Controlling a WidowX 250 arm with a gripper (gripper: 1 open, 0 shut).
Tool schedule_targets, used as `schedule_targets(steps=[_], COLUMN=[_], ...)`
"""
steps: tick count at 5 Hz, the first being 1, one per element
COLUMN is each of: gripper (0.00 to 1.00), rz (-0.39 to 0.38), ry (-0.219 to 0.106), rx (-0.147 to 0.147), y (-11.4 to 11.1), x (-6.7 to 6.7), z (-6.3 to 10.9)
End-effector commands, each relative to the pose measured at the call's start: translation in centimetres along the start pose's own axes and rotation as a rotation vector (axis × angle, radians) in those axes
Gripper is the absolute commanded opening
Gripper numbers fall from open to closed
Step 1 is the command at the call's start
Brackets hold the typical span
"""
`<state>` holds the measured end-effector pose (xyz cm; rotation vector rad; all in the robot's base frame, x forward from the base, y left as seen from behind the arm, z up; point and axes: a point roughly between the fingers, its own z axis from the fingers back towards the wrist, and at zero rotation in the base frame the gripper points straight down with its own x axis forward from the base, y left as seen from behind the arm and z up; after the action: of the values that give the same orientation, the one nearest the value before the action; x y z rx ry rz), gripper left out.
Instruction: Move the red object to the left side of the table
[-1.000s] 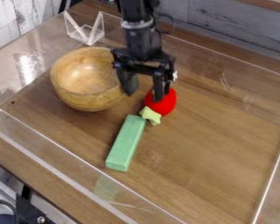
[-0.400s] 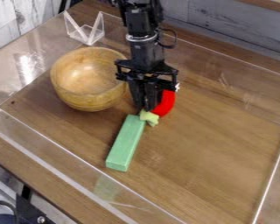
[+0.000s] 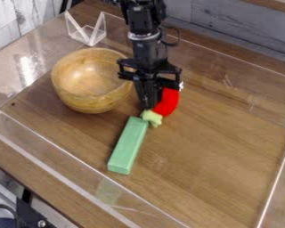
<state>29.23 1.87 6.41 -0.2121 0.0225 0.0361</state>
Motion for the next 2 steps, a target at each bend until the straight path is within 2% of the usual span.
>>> schedule_targets(steps=[1, 2], gripper=[0.0, 0.0], rz=[0.009, 0.039], ry=[-0.076, -0.099], rx=[-0.004, -0.008], y=[0.1, 1.0], x=[0.0, -0.8], z=[3.2, 4.8])
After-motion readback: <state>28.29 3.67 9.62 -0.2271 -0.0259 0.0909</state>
